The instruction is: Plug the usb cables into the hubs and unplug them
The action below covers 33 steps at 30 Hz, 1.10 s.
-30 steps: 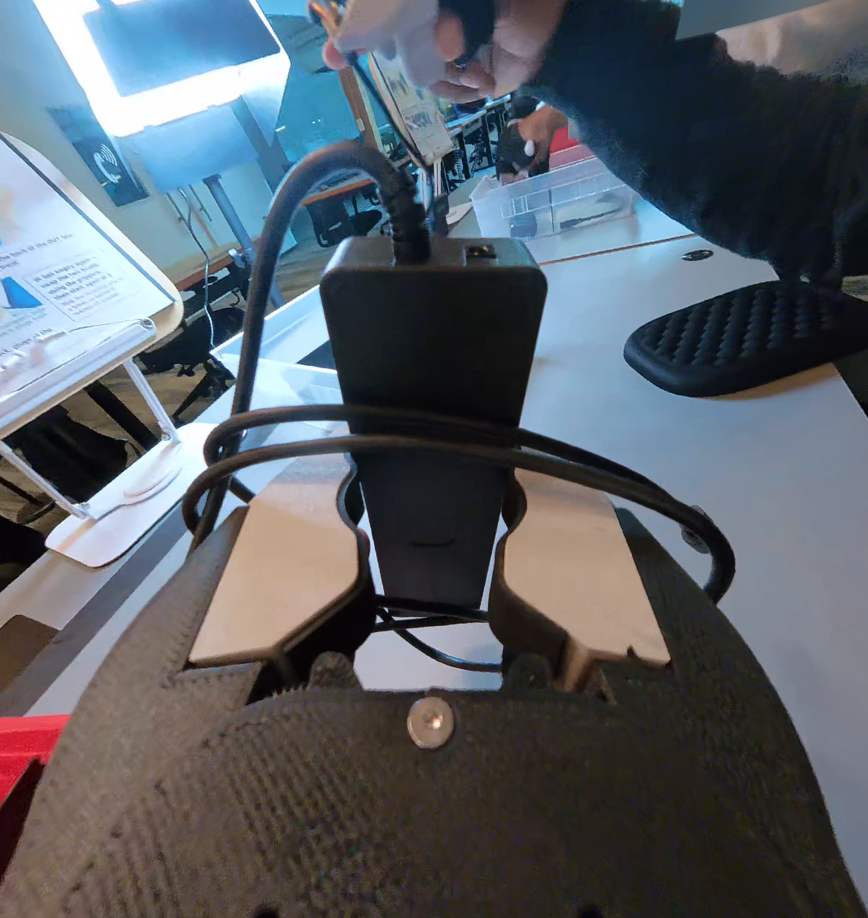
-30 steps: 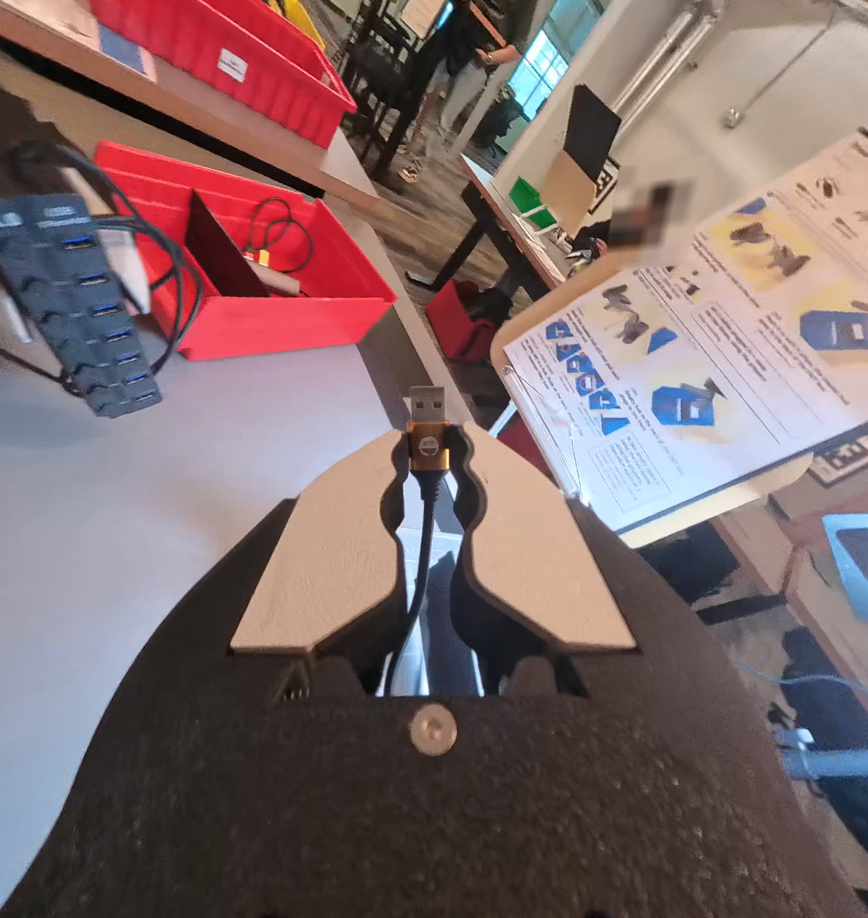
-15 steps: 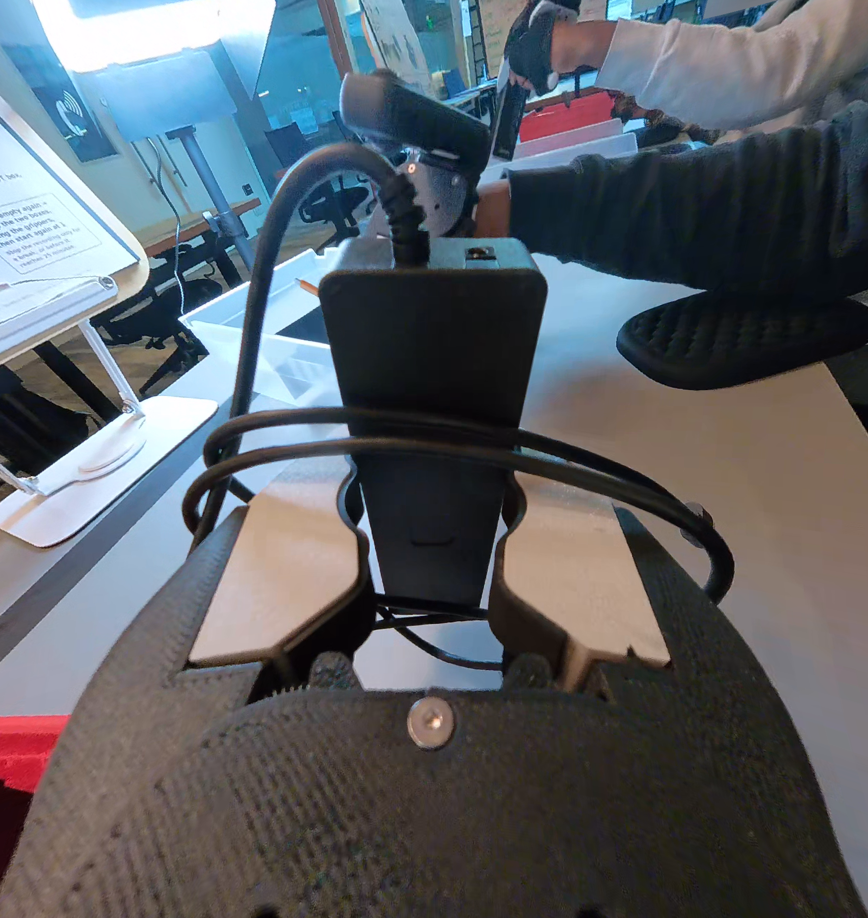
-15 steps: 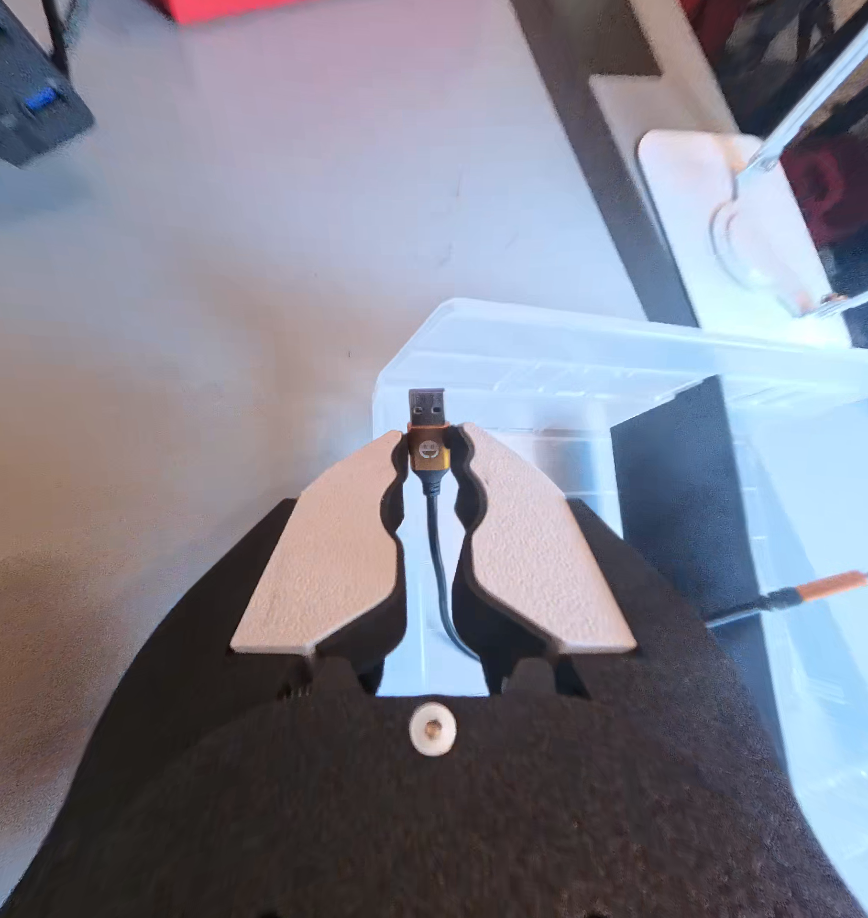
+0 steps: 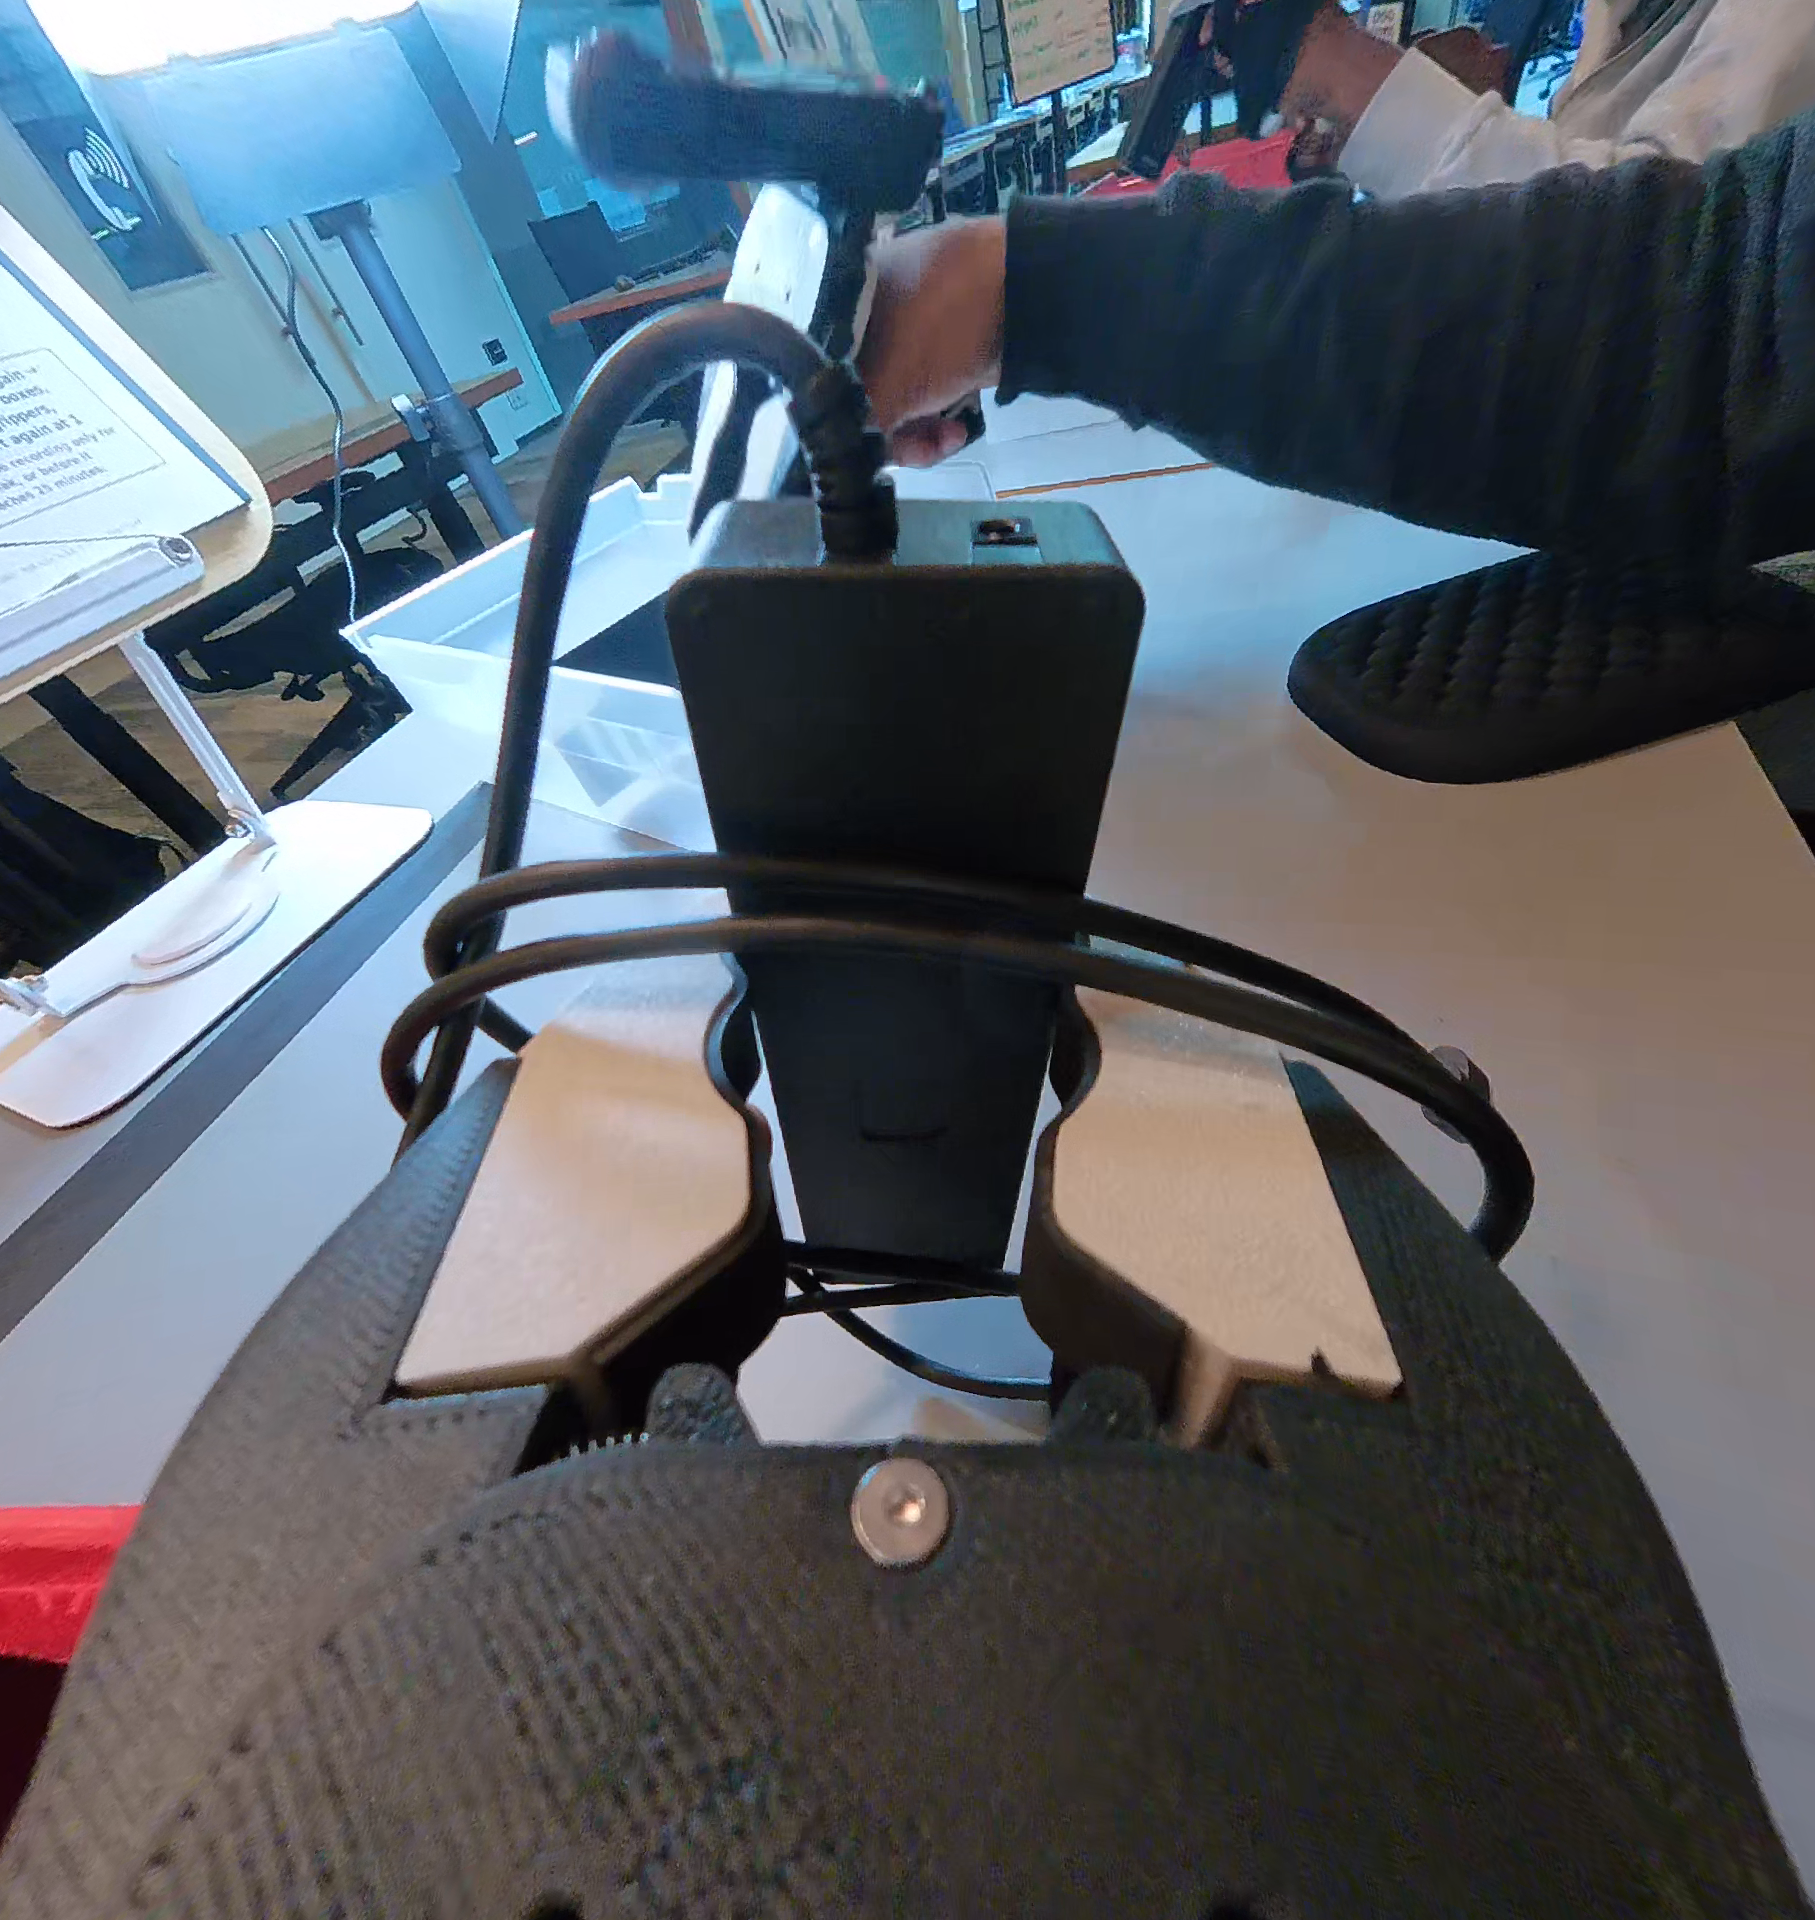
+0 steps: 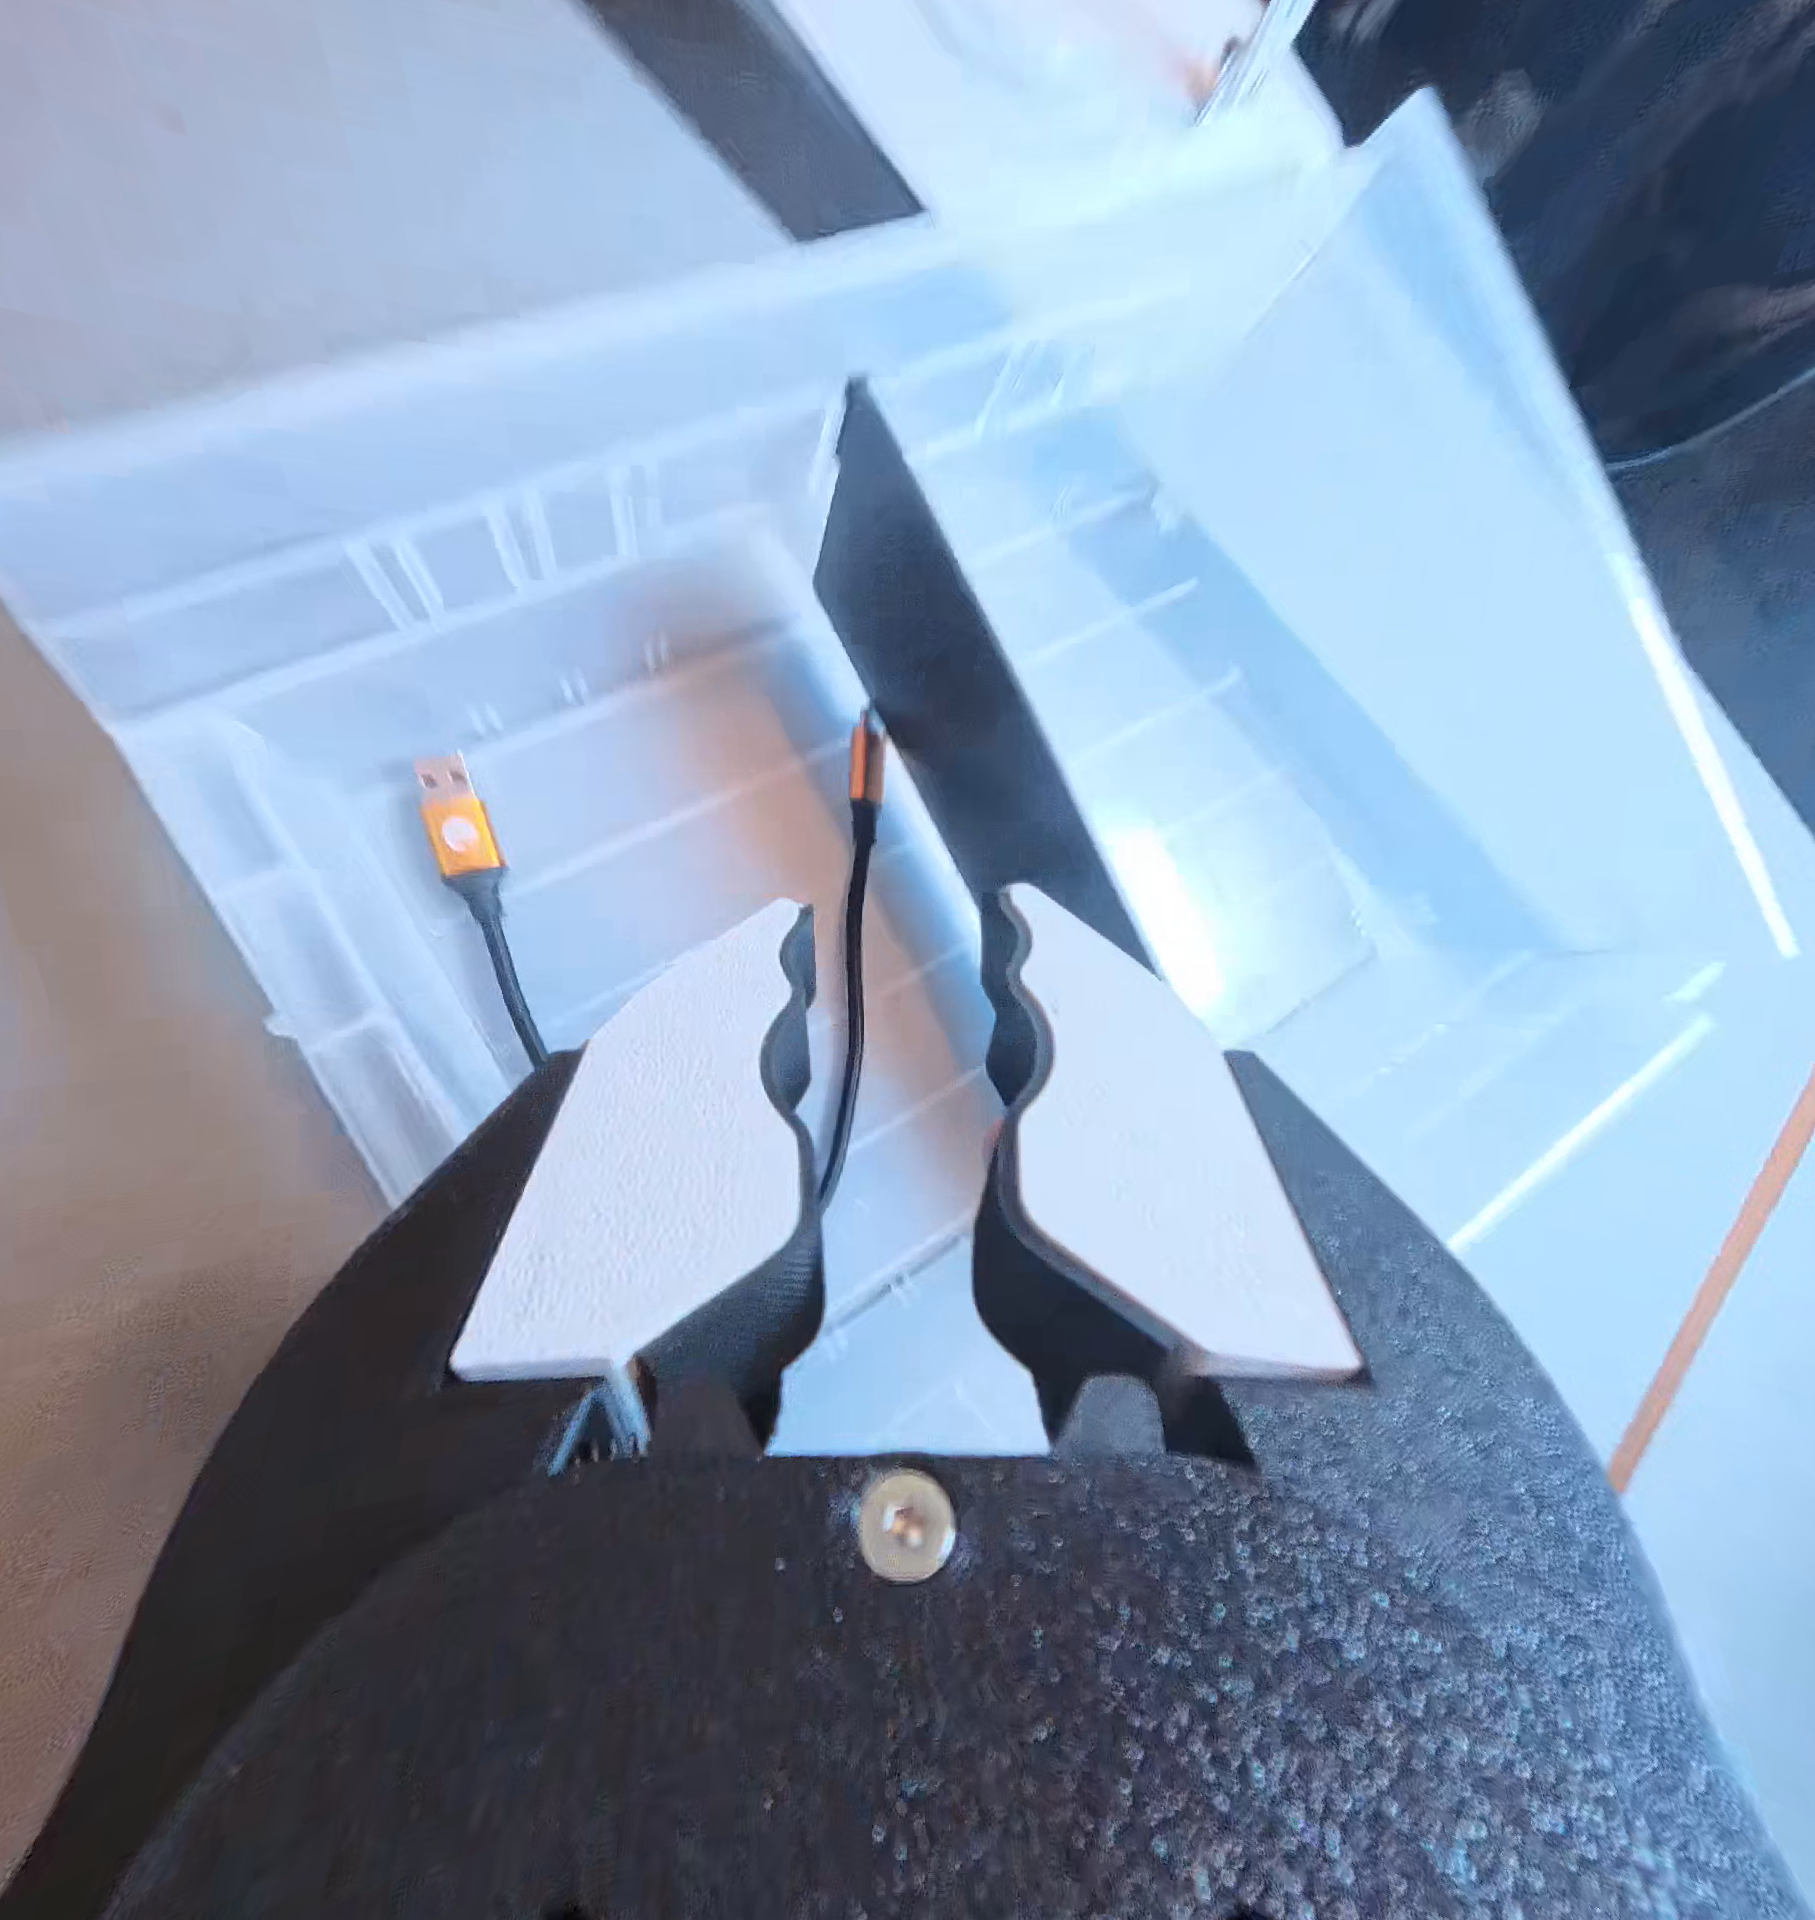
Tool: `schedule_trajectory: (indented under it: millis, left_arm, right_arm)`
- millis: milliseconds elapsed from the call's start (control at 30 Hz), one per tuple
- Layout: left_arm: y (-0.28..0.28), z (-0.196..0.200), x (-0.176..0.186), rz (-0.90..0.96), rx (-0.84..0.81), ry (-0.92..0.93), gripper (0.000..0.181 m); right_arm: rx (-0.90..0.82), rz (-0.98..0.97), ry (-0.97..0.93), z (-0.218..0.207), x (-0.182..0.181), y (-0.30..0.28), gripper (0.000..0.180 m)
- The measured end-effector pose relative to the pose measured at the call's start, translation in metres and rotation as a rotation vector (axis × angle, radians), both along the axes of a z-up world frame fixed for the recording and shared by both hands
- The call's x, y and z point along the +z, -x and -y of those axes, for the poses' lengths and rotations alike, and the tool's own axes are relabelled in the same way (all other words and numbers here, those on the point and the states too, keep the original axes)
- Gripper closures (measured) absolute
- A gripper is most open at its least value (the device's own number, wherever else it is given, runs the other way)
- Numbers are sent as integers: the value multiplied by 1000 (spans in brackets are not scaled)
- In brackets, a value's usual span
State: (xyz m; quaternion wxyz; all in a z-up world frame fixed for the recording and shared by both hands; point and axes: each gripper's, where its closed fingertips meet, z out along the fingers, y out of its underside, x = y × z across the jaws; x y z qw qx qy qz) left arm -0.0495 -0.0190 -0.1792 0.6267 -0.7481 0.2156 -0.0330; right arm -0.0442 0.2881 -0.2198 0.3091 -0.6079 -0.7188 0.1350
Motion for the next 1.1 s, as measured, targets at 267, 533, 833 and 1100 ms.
schedule_trajectory:
  millis: [267,533,833,1100]
  left_arm:
    - [-2,-1,0,73,-26,3,127]
    - [-42,15,-4,248,-325,85,127]
    - [-118,73,-5,401,-924,395,127]
    - [-120,84,-1,508,-1032,460,127]
  right_arm:
    - [286,-297,-82,76,45,26,179]
    - [925,-415,238,263,80,-10,104]
    - [1316,-212,148,357,44,-54,104]
    - [1409,-148,136,374,39,-83,149]
